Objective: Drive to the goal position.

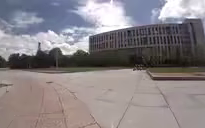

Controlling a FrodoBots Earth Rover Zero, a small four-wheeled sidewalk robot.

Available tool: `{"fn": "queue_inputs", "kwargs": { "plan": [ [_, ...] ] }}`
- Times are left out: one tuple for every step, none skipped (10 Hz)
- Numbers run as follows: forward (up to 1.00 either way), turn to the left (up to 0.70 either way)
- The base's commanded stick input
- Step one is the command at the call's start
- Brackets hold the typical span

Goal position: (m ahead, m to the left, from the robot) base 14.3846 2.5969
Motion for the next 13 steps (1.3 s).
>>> {"fn": "queue_inputs", "kwargs": {
  "plan": [
    [0.70, 0.01],
    [0.70, 0.05],
    [0.70, 0.02],
    [0.70, 0.00],
    [0.70, 0.00],
    [0.70, 0.00],
    [0.70, 0.00],
    [0.70, 0.00],
    [0.70, 0.00],
    [0.70, 0.00],
    [0.70, 0.00],
    [0.70, 0.10],
    [0.70, 0.02]
  ]
}}
